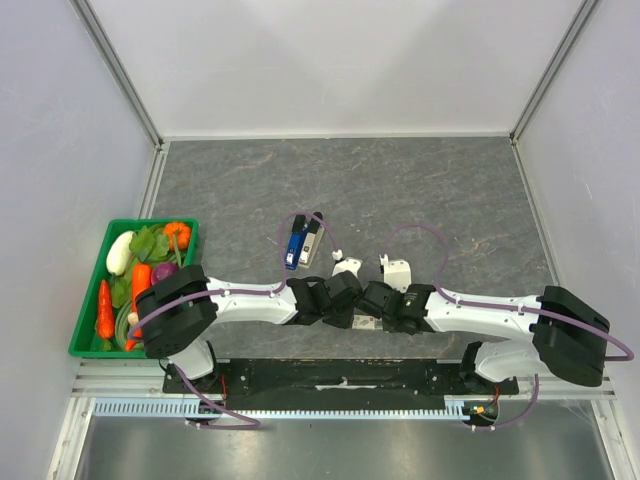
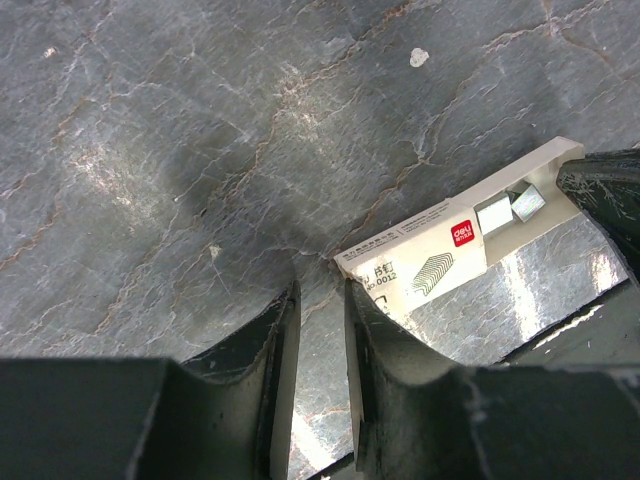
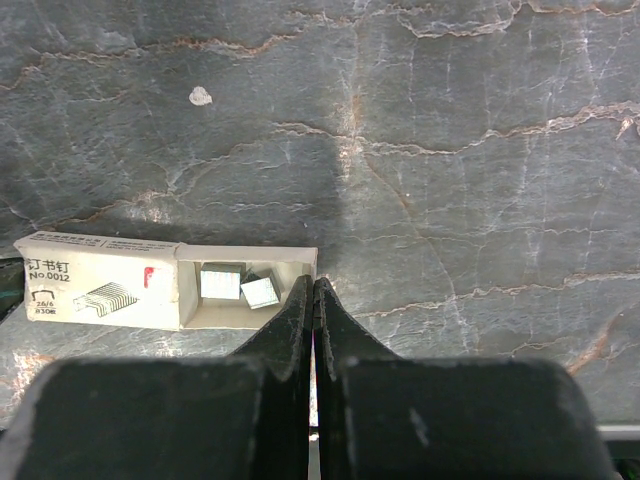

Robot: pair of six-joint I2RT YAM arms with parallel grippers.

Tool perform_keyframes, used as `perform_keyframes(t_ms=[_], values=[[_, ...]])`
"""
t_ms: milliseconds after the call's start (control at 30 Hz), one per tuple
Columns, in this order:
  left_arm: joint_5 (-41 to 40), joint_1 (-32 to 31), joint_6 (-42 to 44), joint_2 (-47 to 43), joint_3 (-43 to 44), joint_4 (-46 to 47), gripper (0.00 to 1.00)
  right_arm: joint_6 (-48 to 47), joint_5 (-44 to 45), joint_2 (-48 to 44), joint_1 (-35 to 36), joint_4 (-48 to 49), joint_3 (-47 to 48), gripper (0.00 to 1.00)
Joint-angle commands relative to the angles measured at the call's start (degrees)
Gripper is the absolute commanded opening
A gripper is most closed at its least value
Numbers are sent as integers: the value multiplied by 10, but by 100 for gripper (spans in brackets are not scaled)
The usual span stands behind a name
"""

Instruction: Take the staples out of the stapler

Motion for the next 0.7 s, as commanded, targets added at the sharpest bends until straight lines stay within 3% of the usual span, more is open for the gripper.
perform_keyframes(t_ms=[0,667], values=[[-6,-19,-20,24,-15,-33,31,24,15,-1,4,25,22,0],[-9,-28,-27,24,-15,-34,30,48,-11,13,22,76,21,0]])
